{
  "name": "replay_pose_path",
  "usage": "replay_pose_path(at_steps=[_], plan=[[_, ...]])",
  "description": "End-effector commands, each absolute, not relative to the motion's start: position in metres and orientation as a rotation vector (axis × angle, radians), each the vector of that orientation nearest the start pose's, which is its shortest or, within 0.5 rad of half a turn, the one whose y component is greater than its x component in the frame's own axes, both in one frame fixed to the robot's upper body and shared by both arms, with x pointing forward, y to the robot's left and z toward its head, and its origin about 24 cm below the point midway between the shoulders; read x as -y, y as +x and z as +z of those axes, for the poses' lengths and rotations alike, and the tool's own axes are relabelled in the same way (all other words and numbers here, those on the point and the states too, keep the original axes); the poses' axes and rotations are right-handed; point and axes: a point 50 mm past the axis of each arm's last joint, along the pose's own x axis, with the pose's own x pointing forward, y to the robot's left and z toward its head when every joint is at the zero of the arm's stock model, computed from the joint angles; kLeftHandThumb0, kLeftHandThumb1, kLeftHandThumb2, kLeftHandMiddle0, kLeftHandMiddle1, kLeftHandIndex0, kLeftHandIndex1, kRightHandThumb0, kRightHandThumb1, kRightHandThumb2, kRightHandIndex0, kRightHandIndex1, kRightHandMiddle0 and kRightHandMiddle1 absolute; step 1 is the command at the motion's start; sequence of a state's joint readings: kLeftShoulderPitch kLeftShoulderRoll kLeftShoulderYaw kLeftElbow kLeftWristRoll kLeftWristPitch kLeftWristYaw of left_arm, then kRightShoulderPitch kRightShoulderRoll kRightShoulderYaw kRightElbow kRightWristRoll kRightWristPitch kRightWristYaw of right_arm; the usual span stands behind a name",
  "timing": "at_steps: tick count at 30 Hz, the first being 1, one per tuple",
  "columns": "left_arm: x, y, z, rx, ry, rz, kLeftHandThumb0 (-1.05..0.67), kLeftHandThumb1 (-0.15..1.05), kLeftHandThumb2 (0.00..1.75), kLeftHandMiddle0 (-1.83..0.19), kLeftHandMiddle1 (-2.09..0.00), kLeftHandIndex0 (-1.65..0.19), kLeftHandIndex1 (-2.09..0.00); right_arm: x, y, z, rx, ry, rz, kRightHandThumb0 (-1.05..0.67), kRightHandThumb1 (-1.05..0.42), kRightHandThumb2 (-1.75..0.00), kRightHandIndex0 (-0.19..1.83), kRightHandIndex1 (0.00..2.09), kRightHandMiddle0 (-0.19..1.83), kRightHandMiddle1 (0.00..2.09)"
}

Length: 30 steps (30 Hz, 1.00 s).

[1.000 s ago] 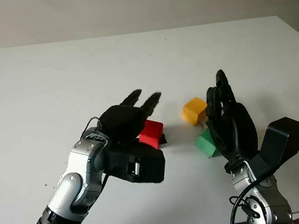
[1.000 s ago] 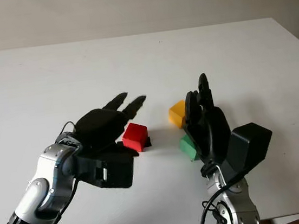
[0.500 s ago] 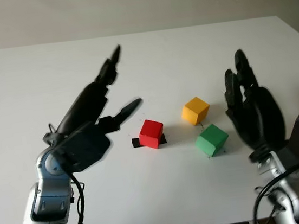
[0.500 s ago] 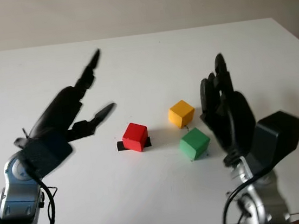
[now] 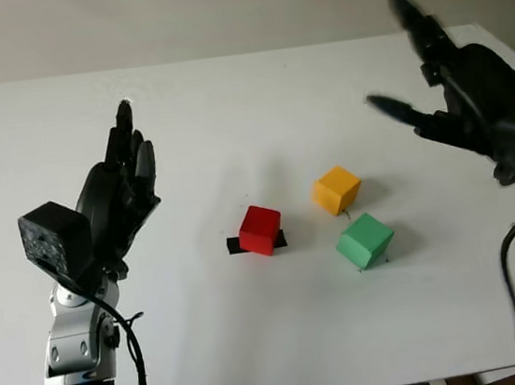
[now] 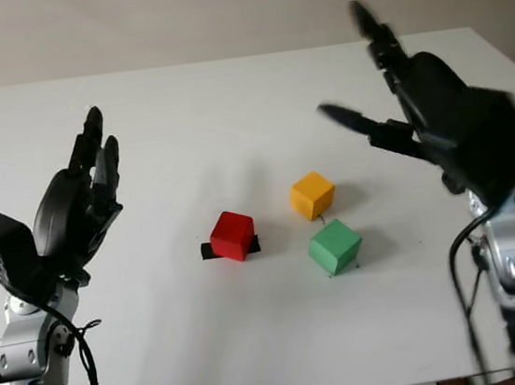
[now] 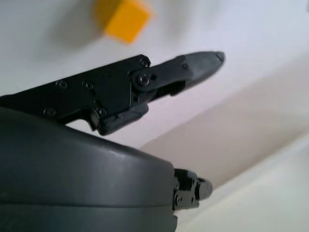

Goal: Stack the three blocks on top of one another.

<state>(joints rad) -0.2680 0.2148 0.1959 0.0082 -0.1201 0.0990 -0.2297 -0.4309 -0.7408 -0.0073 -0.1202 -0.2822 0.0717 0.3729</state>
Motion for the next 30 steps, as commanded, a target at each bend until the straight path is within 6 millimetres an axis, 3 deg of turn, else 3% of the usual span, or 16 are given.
replay_pose_path(at_steps=[1,7,12,30], plan=[[-0.209,0.302,0.121,0.202,0.081,-0.082,-0.79,1.05,0.63,0.19,-0.05,0.19,-0.01,0.220,0.306,0.221,0.340,-1.222,0.246,-0.63,-0.86,-0.02,0.07,0.14,0.25,0.27],[-0.208,0.305,0.121,0.213,0.079,-0.075,-0.80,1.05,0.64,0.19,-0.03,0.19,0.00,0.212,0.318,0.217,0.346,-1.508,0.379,-0.55,-0.81,-0.05,0.14,0.12,0.41,0.29],[-0.209,0.305,0.121,0.218,0.090,-0.066,-0.80,1.05,0.64,0.19,-0.02,0.19,0.00,0.207,0.324,0.212,0.328,-1.629,0.447,-0.52,-0.81,-0.06,0.16,0.09,0.48,0.22],[-0.203,0.304,0.120,0.221,0.098,-0.078,-0.74,1.05,0.63,0.19,-0.05,0.19,-0.02,0.204,0.336,0.179,0.317,-1.681,0.552,-0.54,-0.84,-0.06,0.17,0.06,0.53,0.11]])
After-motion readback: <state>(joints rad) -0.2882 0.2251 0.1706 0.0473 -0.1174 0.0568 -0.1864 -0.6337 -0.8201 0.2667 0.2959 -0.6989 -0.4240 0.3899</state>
